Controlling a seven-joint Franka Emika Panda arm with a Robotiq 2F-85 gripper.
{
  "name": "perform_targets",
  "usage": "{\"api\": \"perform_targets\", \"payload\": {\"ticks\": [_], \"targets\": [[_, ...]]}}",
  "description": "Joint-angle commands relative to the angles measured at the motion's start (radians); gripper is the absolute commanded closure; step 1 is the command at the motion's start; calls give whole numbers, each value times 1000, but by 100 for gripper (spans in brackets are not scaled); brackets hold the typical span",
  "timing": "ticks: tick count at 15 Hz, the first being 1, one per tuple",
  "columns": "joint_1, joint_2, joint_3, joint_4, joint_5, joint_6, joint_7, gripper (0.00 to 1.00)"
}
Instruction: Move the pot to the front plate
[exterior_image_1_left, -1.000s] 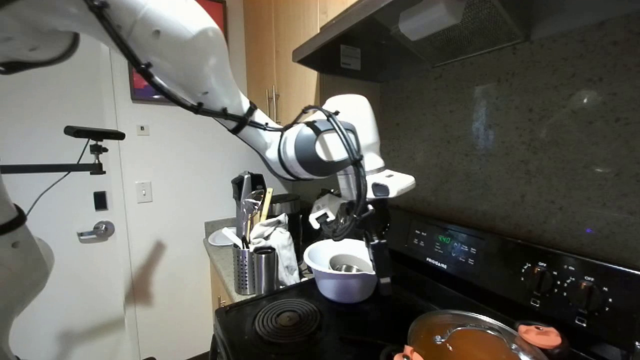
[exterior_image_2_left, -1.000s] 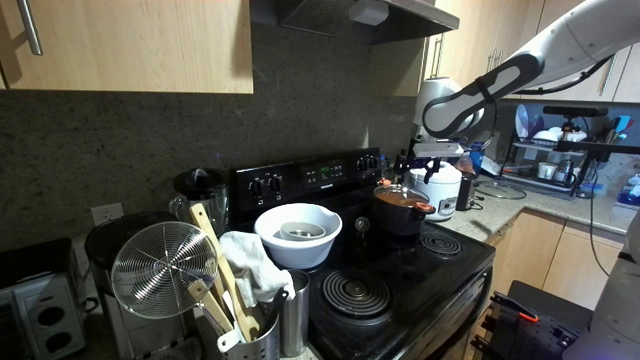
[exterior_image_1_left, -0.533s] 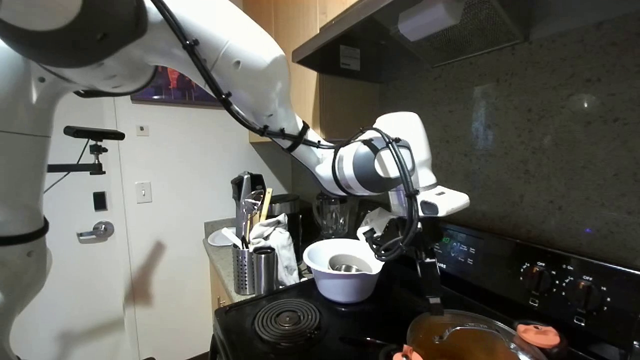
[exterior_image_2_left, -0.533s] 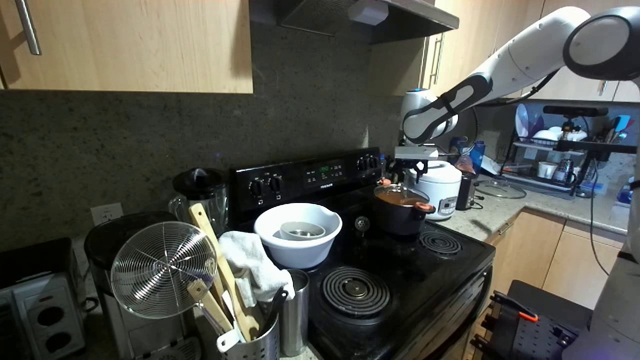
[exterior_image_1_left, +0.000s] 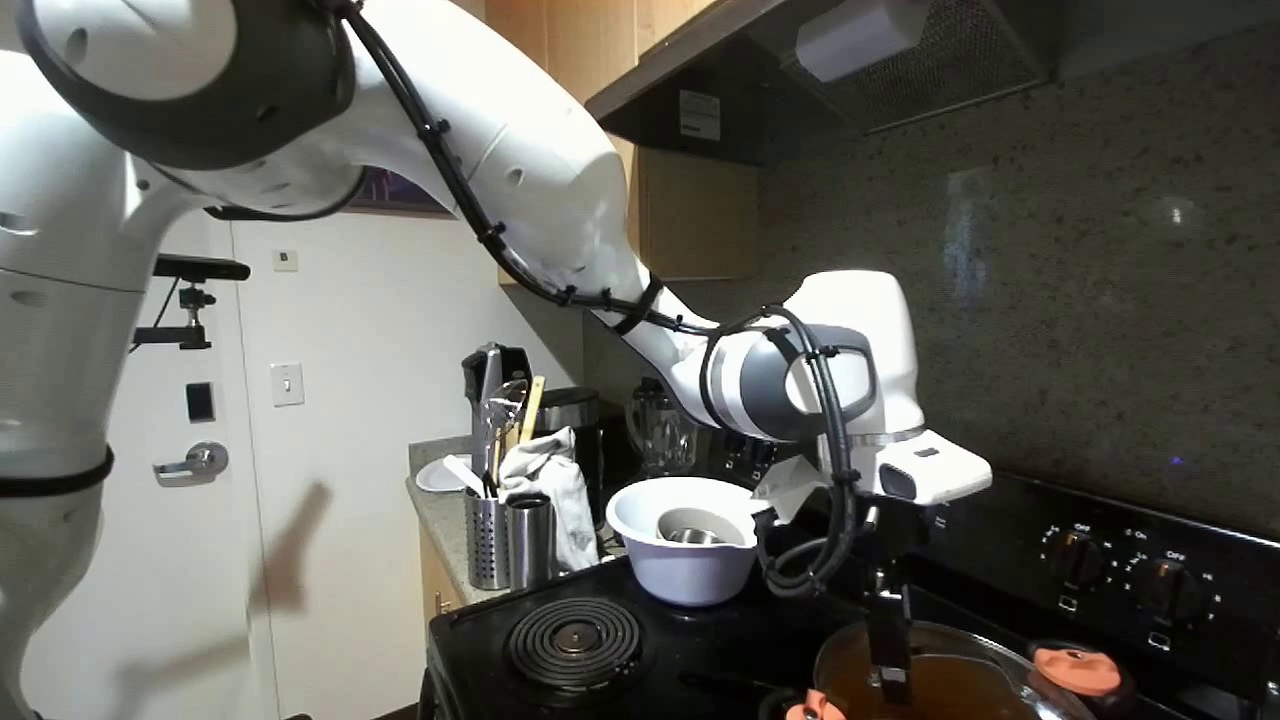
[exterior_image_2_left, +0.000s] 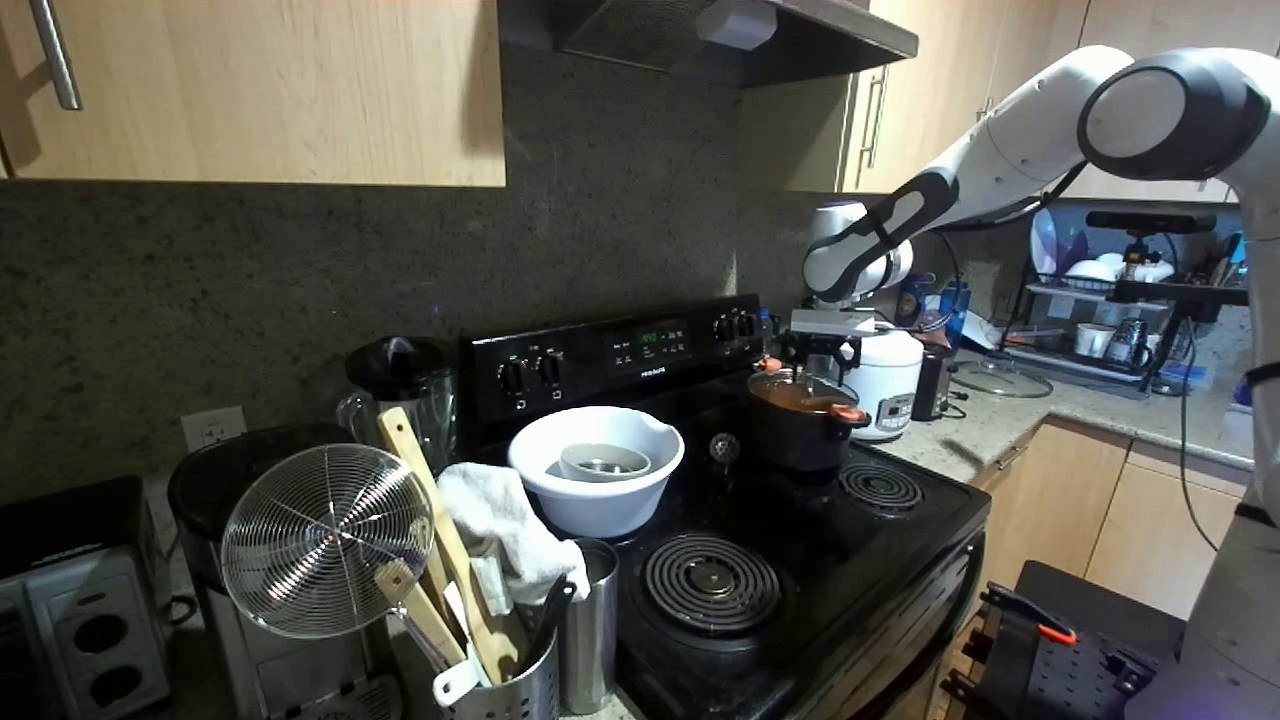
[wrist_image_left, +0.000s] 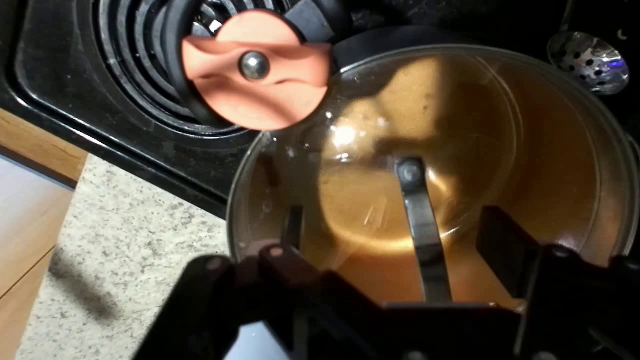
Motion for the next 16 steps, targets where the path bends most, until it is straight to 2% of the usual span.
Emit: {"api": "perform_targets", "payload": {"ticks": [1,7,9,10,16], "targets": [[16,2,-30,14,18,0,21,42],[33,1,-35,-3,13,46,69,88],[42,2,-35,-4,9,55,91,95],[46,3,-35,-3,7,56,93,91],[61,12,-28,6,14,79,125,90]]}}
